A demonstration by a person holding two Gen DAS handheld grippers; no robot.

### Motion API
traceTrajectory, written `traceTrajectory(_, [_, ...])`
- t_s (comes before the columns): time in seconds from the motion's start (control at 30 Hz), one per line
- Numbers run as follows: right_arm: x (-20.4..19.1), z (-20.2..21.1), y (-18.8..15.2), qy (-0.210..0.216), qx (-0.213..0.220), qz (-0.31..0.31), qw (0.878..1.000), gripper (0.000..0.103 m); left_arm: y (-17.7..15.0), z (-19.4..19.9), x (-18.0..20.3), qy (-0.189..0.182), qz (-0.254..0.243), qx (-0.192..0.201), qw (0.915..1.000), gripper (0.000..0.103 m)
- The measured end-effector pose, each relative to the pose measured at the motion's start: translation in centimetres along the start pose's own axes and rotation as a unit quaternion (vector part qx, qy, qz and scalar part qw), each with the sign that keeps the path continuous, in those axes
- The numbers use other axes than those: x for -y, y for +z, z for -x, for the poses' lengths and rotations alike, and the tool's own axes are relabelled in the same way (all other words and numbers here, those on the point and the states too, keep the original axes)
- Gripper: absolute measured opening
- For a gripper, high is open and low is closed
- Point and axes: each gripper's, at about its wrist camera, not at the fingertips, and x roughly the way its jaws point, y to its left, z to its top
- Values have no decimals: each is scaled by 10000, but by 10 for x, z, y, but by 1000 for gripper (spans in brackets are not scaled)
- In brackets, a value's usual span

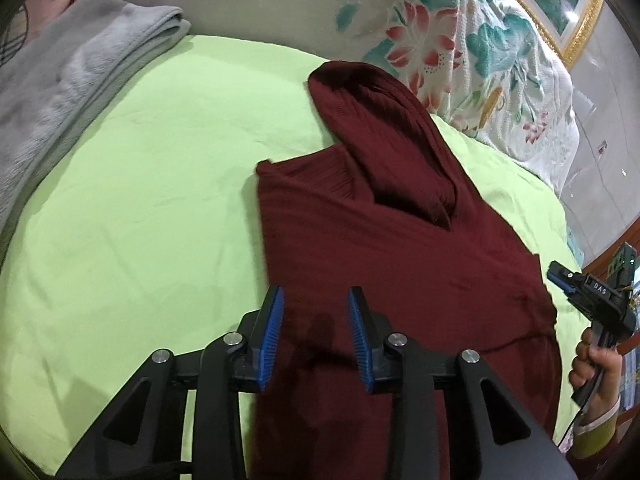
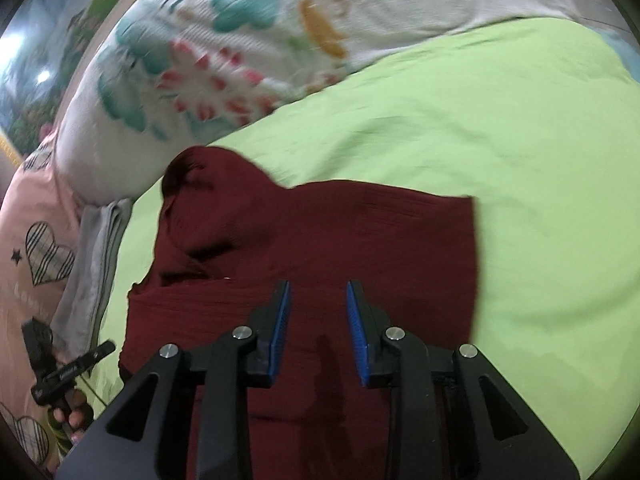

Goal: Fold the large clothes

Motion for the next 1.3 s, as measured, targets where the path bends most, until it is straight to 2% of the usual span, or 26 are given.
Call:
traceTrajectory(0.1, [-12,-17,10,112,-128,140,9998,30,15,-9,6,-3,112,30,9999,37])
traceTrajectory(0.23, [-28,-40,30,248,-231,330,9989,30,39,-21,9,-48,329,110,9994,46])
traceTrajectory(0.33, [-42,-58,49,351,-288,480,9978,33,61,-36,12,37,459,110,9989,47])
traceTrajectory(0.5, [-68,-94,86,521,-312,819,9948,34,108,-63,17,255,427,164,9986,52])
traceTrajectory(0.77, [-113,-163,145,810,-359,1308,9874,35,180,-120,10,478,262,107,9985,53])
traceTrajectory(0.93, [-138,-201,162,1016,-488,1727,9785,35,207,-150,6,551,137,71,9984,53])
traceTrajectory(1.13, [-146,-248,168,921,-787,1903,9742,34,231,-177,-1,465,74,85,9989,54])
traceTrajectory(1.17, [-146,-251,169,917,-793,1930,9737,29,235,-179,-2,464,96,95,9988,54])
traceTrajectory(1.2, [-146,-252,169,910,-751,1952,9737,9,240,-182,-3,428,133,119,9989,50])
traceTrajectory(1.23, [-144,-251,170,892,-721,1918,9747,3,244,-183,-1,394,127,162,9990,33])
traceTrajectory(1.3, [-140,-243,173,899,-580,1798,9779,3,250,-186,4,221,32,126,9997,4])
